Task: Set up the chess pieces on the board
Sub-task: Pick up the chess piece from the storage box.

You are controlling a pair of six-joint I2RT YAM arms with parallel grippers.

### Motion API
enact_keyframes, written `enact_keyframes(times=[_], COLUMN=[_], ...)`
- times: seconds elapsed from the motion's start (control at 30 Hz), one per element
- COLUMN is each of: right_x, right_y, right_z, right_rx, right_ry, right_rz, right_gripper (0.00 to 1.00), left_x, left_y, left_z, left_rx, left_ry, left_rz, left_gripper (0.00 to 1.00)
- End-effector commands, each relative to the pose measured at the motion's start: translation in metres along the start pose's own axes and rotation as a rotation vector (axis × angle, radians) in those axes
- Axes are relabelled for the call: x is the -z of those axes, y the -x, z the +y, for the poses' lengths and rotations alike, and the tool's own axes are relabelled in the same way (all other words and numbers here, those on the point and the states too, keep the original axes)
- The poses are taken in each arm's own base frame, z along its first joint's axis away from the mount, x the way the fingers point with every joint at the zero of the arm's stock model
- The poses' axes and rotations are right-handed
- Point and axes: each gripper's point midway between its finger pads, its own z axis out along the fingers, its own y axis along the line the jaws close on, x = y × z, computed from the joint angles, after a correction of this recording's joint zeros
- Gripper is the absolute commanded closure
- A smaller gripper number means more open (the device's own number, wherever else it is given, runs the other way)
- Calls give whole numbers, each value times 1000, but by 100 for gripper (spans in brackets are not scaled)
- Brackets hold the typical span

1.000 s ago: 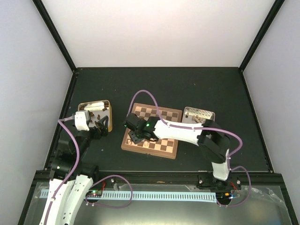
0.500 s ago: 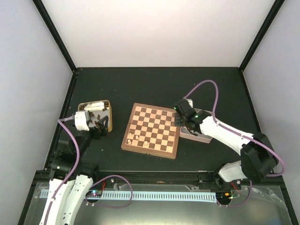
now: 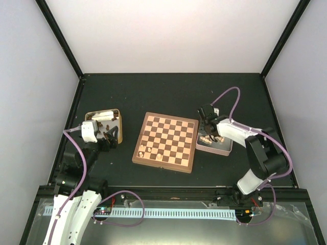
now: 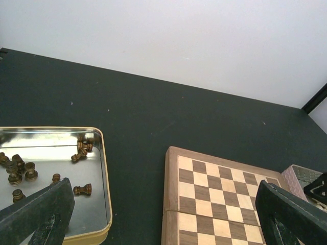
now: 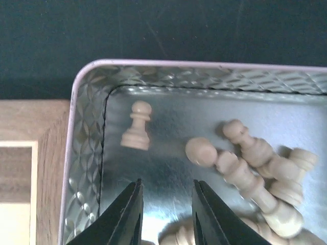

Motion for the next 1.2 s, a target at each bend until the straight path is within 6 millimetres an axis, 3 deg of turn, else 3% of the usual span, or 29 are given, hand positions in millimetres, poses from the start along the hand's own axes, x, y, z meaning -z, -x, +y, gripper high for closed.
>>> enact_keyframes(times=[0.0,0.37,1.0,1.17], right_x=[-6,-26,-46,-50], right_y=[29,34,19,18], right_z=[14,19,13,13], right_rx=[-37,-60,-17,16], right_ry=[37,24,6,1], right_rz=[-61,-35,12,15], right_gripper=[71,69,84,73], left_x=[2,1,1,0], left_y=[3,2,2,2], left_z=[3,4,4,3], left_rx=[6,3,2,3], left_ry=[16,21,20,18], left_rz=[-12,-9,-9,-5], left_gripper=[1,1,1,1])
